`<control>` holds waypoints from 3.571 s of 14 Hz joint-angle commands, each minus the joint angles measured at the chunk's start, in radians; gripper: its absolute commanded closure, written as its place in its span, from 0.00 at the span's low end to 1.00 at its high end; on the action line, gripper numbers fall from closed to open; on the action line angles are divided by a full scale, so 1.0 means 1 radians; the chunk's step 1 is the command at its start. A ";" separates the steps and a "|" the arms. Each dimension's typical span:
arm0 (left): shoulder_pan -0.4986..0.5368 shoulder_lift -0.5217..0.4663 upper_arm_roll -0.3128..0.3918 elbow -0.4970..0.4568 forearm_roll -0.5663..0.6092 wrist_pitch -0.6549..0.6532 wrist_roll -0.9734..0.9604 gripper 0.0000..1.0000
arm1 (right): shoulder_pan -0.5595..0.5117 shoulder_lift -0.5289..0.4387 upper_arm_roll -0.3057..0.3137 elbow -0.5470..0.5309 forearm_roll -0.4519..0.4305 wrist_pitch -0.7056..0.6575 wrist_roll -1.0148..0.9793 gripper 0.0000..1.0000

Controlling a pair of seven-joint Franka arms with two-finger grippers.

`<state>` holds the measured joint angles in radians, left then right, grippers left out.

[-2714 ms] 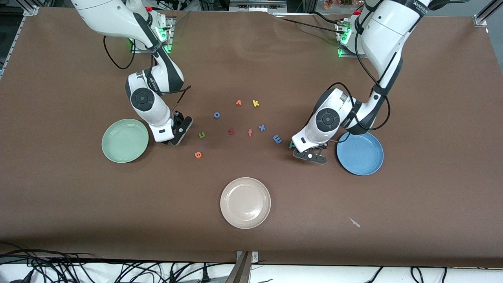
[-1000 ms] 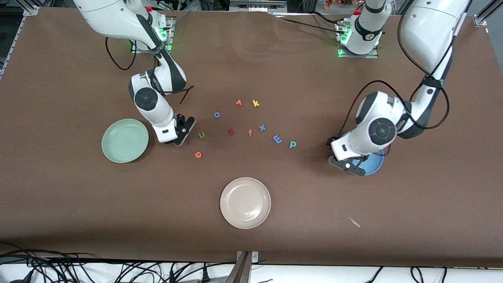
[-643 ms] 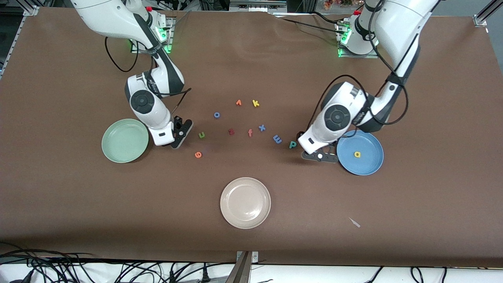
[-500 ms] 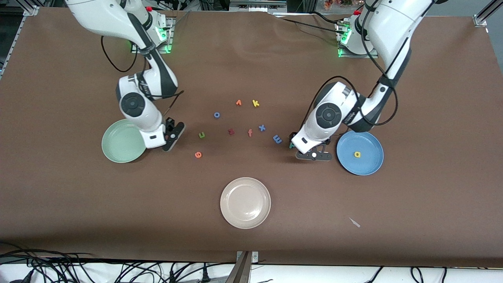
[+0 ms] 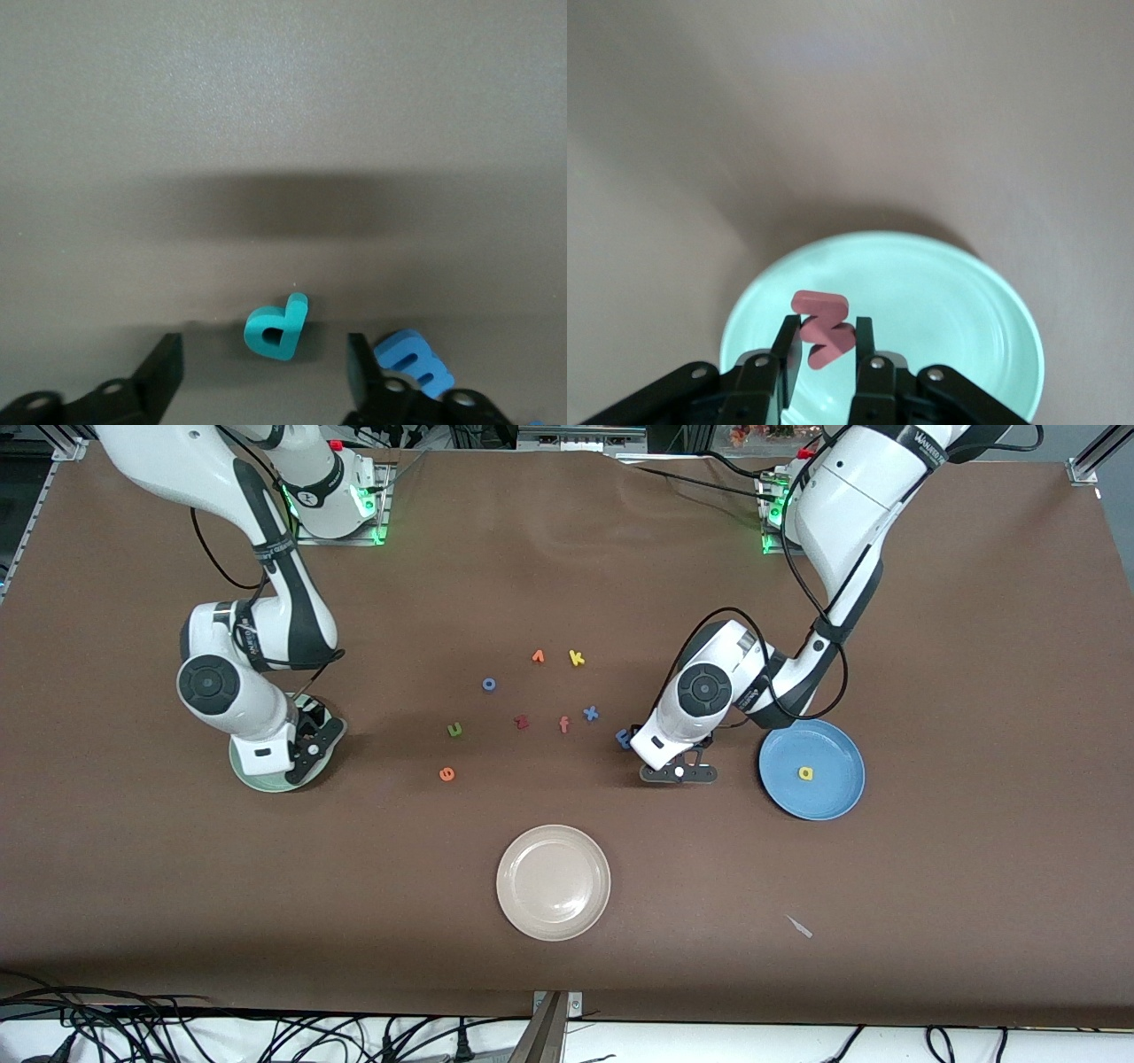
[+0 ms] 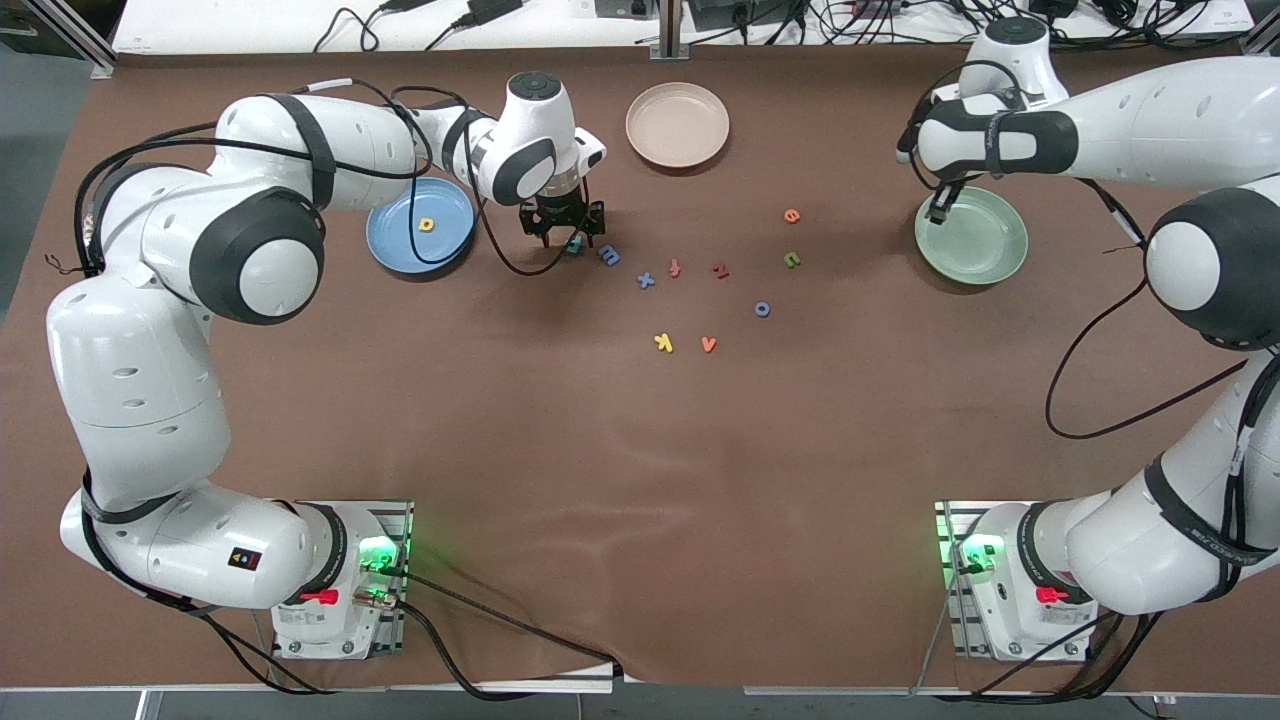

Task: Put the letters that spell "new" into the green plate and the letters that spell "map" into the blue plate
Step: 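Drop the w on the green plate while the left gripper grasps the teal d, then drop the teal d on the blue plate while the right gripper grasps the n, then grasp the blue m with the left gripper while the right gripper drops the n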

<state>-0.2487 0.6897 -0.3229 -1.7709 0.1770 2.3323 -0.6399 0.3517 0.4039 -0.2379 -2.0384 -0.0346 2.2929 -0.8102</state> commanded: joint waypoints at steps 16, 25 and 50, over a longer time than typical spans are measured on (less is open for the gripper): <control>-0.005 -0.027 0.016 0.028 0.145 -0.097 0.038 1.00 | -0.037 0.001 0.233 0.061 0.104 -0.084 0.879 0.00; 0.158 -0.118 0.015 0.005 0.196 -0.309 0.371 0.94 | -0.036 0.024 0.379 -0.031 0.105 0.198 1.290 0.00; -0.053 -0.004 -0.031 0.062 -0.022 0.013 -0.558 0.00 | 0.021 0.158 0.394 0.029 0.019 0.243 1.289 0.41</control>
<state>-0.2500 0.6527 -0.3659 -1.7274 0.1729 2.2746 -1.0116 0.3677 0.5362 0.1558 -2.0268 0.0108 2.5162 0.4649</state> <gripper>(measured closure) 0.000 0.348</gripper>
